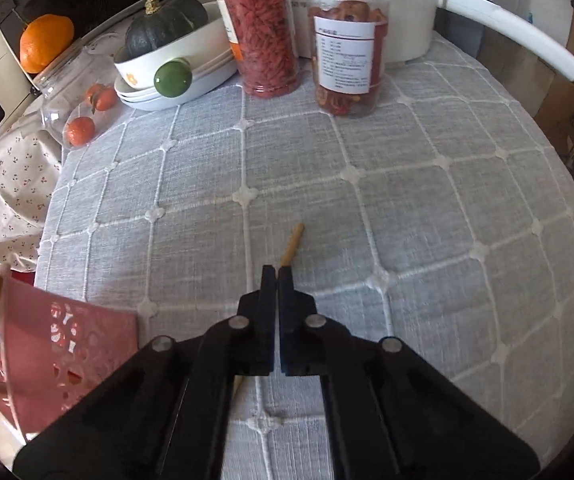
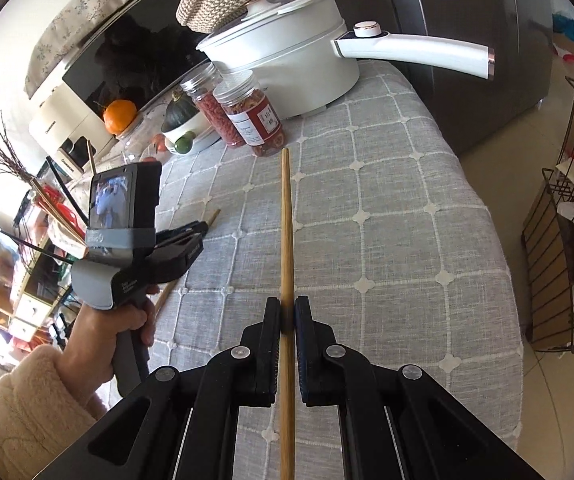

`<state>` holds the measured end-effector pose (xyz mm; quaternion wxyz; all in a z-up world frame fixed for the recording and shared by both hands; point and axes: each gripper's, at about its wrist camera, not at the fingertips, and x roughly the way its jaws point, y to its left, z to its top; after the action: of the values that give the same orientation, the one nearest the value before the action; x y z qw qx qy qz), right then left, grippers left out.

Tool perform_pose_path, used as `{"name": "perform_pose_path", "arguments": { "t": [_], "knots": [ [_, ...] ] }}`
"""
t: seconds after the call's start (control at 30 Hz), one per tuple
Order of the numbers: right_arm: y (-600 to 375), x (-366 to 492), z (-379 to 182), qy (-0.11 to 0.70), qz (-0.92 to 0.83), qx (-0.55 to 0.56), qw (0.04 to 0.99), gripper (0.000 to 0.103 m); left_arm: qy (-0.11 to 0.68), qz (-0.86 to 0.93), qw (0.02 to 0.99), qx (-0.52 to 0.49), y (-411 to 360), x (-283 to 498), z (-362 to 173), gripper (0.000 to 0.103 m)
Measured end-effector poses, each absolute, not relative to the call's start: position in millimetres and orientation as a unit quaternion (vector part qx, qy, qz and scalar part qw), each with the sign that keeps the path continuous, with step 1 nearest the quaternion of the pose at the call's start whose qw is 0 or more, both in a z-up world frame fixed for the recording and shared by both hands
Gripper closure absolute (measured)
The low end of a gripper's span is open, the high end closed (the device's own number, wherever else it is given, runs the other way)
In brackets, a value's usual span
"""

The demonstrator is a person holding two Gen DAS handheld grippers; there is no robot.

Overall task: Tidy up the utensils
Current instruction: 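Grasp the last wooden chopstick with the left tool while the right tool holds its own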

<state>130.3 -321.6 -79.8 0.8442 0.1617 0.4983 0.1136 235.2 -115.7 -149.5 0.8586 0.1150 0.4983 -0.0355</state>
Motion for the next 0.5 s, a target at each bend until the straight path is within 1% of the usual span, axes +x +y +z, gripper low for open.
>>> {"name": "perform_pose_path", "arguments": {
  "t": [0.1,0.4,0.5],
  "knots": [
    [-324.9,126.0,-69.5,0.482,0.108,0.164,0.854,0.096,0.485,-0.063,0.865,0.112,-117.0,215.0,-130.6,0.102],
    [-324.2,108.6,-39.2,0.435,0.104,0.17,0.878,0.096,0.42,-0.143,0.893,0.08,-103.8,135.8,-46.3,0.103],
    [-320.6,104.4,-32.6,0.429,0.105,0.172,0.88,0.096,0.412,-0.164,0.892,0.09,-101.2,125.8,-35.8,0.103]
  ]
}}
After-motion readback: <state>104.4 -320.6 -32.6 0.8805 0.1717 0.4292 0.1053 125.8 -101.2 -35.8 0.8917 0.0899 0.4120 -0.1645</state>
